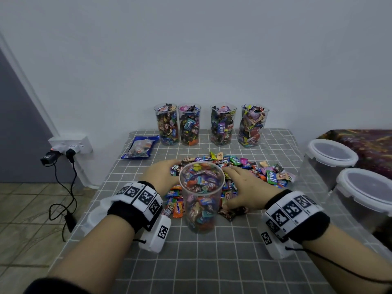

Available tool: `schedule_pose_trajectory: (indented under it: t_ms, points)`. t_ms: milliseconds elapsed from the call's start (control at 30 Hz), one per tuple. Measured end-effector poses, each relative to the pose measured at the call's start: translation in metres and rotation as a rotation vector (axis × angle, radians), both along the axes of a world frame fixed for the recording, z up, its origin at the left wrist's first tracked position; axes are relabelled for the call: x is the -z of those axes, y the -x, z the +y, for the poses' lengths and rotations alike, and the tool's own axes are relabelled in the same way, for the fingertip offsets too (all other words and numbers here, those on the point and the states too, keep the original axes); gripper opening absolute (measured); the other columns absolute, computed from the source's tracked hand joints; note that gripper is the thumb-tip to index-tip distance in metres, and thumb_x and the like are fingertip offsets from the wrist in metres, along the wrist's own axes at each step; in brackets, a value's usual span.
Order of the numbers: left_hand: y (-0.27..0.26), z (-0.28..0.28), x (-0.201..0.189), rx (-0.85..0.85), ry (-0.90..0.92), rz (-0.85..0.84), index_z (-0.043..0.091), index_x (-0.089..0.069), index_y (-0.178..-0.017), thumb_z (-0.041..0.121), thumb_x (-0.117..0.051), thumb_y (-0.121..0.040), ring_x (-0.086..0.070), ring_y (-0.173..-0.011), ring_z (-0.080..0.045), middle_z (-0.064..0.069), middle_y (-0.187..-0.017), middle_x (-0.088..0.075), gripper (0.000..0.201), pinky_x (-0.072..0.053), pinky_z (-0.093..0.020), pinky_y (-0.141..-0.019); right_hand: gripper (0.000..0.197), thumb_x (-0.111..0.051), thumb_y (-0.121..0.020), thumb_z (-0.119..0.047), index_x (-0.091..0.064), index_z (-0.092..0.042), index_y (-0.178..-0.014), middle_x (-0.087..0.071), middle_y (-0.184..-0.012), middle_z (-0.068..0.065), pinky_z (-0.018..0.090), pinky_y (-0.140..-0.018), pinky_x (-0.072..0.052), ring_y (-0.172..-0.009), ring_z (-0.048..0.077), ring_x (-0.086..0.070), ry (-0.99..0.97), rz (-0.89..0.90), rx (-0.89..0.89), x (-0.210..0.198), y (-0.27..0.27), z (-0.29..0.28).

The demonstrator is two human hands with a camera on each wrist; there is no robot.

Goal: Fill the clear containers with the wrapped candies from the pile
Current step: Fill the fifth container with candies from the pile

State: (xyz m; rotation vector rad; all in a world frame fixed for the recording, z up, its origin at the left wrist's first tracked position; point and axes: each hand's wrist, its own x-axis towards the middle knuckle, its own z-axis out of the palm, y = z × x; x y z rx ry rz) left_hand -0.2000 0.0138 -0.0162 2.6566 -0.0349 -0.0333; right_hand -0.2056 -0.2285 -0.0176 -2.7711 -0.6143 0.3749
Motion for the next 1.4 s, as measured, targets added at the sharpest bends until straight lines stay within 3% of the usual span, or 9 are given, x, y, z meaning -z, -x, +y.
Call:
schedule_pose_trajectory:
  t_ms: [133, 433, 567, 667, 767, 833, 933, 1133, 1400]
  points:
    - [-0.022, 0.004, 0.023, 0.132, -0.165, 0.130, 0.036, -0.041, -0.139, 0.058, -0.068, -0.073, -0.040, -0.131, -0.021, -0.002, -0.145, -0.042, 0.074, -0.038, -0.040, -0.105, 0.105, -0.071, -0.077, -0.047, -0.003, -0.021, -0.152, -0.007, -0.157, 0.000, 0.038, -0.115, -0.021, -0.144, 0.021, -0.009, 0.063, -0.003, 0.027, 0.003, -0.011, 0.002]
    - [-0.053, -0.007, 0.038, 0.249, -0.255, 0.151, 0.034, -0.022, -0.147, 0.052, -0.069, -0.076, -0.039, -0.131, -0.029, -0.008, -0.147, -0.029, 0.087, -0.037, -0.043, -0.107, 0.101, -0.062, -0.078, -0.061, -0.003, -0.026, -0.151, -0.012, -0.156, 0.000, 0.044, -0.108, -0.035, -0.143, 0.023, -0.016, 0.145, -0.027, 0.104, 0.031, -0.046, 0.015]
    - [-0.060, -0.011, 0.044, 0.271, -0.319, 0.187, 0.033, -0.008, -0.150, 0.053, -0.065, -0.079, -0.027, -0.138, -0.035, -0.010, -0.152, -0.023, 0.093, -0.030, -0.046, -0.110, 0.101, -0.061, -0.078, -0.062, 0.000, -0.030, -0.151, -0.006, -0.158, 0.002, 0.046, -0.112, -0.030, -0.145, 0.025, -0.010, 0.174, -0.004, 0.093, 0.037, -0.054, 0.018]
    - [-0.063, -0.011, 0.047, 0.303, -0.323, 0.200, 0.027, -0.012, -0.150, 0.046, -0.064, -0.083, -0.032, -0.136, -0.029, -0.008, -0.151, -0.028, 0.087, -0.032, -0.040, -0.109, 0.100, -0.057, -0.078, -0.066, 0.002, -0.033, -0.151, -0.001, -0.159, 0.002, 0.048, -0.115, -0.024, -0.145, 0.027, -0.005, 0.198, 0.019, 0.069, 0.040, -0.058, 0.019]
    - [-0.063, -0.013, 0.052, 0.370, -0.254, 0.197, 0.025, -0.022, -0.149, 0.037, -0.066, -0.084, -0.031, -0.137, -0.024, -0.005, -0.151, -0.029, 0.079, -0.027, -0.030, -0.110, 0.112, -0.028, -0.057, -0.097, 0.000, -0.040, -0.149, -0.009, -0.158, -0.004, 0.054, -0.113, -0.022, -0.145, 0.031, -0.008, 0.235, 0.018, 0.013, 0.052, -0.068, 0.024]
    - [-0.062, -0.017, 0.048, 0.395, -0.281, 0.196, 0.026, -0.026, -0.148, 0.037, -0.067, -0.083, -0.034, -0.135, -0.025, -0.005, -0.150, -0.033, 0.078, -0.028, -0.029, -0.109, 0.121, -0.003, -0.041, -0.103, -0.004, -0.044, -0.147, -0.019, -0.156, -0.005, 0.055, -0.111, -0.024, -0.142, 0.032, -0.017, 0.249, 0.006, 0.007, 0.067, -0.080, 0.024]
    - [-0.059, -0.021, 0.044, 0.386, -0.323, 0.205, 0.030, -0.035, -0.144, 0.033, -0.064, -0.085, -0.044, -0.127, -0.026, -0.005, -0.143, -0.044, 0.066, -0.037, -0.033, -0.105, 0.119, -0.003, -0.039, -0.103, -0.006, -0.047, -0.144, -0.032, -0.150, -0.005, 0.054, -0.107, -0.030, -0.138, 0.033, -0.026, 0.256, -0.029, -0.011, 0.065, -0.076, 0.027]
    - [-0.053, -0.022, 0.041, 0.336, -0.413, 0.232, 0.025, -0.064, -0.113, 0.037, -0.057, -0.086, -0.061, -0.099, -0.028, -0.005, -0.107, -0.066, 0.031, -0.051, -0.039, -0.087, 0.062, -0.046, -0.082, -0.067, -0.042, -0.037, -0.136, -0.055, -0.128, 0.001, 0.040, -0.105, -0.035, -0.117, 0.026, -0.045, 0.228, -0.096, -0.028, 0.047, -0.059, 0.030]
    - [-0.045, -0.023, 0.045, 0.265, -0.391, 0.151, 0.023, -0.069, -0.104, 0.039, -0.055, -0.087, -0.062, -0.093, -0.023, 0.000, -0.099, -0.067, 0.027, -0.052, -0.034, -0.080, 0.028, -0.050, -0.094, -0.038, -0.063, -0.021, -0.111, -0.063, -0.104, 0.006, 0.030, -0.081, -0.046, -0.100, 0.025, -0.056, 0.148, -0.146, -0.012, 0.036, -0.050, 0.030]
